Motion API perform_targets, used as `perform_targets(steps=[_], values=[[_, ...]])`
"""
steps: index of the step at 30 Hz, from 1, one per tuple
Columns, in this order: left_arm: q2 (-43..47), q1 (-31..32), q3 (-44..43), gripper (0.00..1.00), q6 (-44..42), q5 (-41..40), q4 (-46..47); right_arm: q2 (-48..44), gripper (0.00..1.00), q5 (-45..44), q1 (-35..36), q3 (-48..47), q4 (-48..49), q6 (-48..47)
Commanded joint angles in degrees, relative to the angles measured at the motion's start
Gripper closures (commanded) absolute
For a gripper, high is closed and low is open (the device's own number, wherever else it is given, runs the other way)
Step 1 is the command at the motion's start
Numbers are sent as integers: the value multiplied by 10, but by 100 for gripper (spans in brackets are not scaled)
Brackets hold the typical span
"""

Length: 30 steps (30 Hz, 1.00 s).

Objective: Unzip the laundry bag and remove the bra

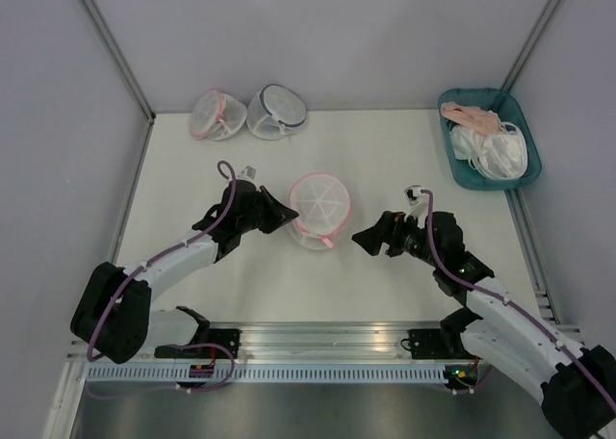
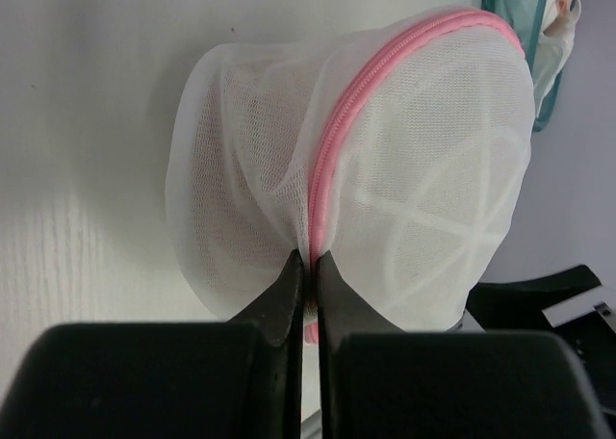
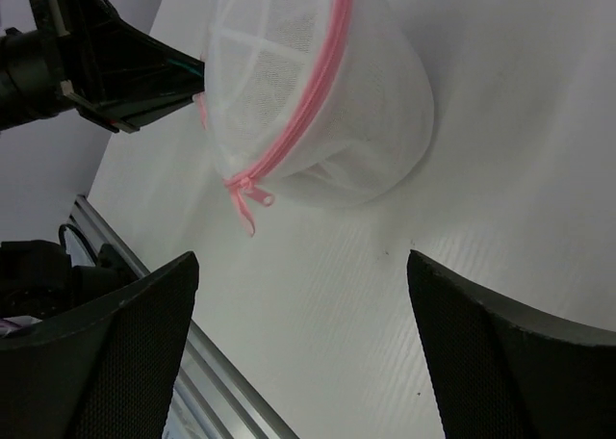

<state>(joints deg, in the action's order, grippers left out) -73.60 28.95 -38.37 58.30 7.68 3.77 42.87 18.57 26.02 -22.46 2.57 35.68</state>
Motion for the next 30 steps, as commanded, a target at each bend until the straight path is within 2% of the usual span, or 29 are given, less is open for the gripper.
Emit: perform_targets(steps=[1, 6, 9, 10, 11, 14, 23, 26, 27, 30], values=[[15, -1, 12, 98, 59, 73, 62, 63, 10, -15, 53, -27, 56, -21], [21, -1, 21, 98, 73, 89, 59, 116, 19, -114, 149, -43, 71, -36], [33, -1, 27, 98, 74, 97, 51, 115, 30, -135, 171, -44, 85, -34], [38, -1, 27, 98, 74, 92, 43, 114, 40, -136, 175, -48, 88, -35], [42, -1, 27, 98, 69, 88, 33, 118, 44, -136, 177, -50, 89, -34], [49, -1, 30, 98, 69, 80, 9, 133, 53, -143, 188, -63, 89, -37], [56, -1, 44, 98, 76, 88, 2, 179, 55, -163, 216, -80, 113, -40], [52, -1, 45, 98, 76, 90, 2, 182, 68, -172, 221, -86, 114, -44], [51, -1, 46, 98, 75, 90, 2, 182, 78, -171, 223, -87, 113, -46], [50, -1, 49, 98, 76, 89, 2, 180, 83, -171, 224, -86, 114, -47]])
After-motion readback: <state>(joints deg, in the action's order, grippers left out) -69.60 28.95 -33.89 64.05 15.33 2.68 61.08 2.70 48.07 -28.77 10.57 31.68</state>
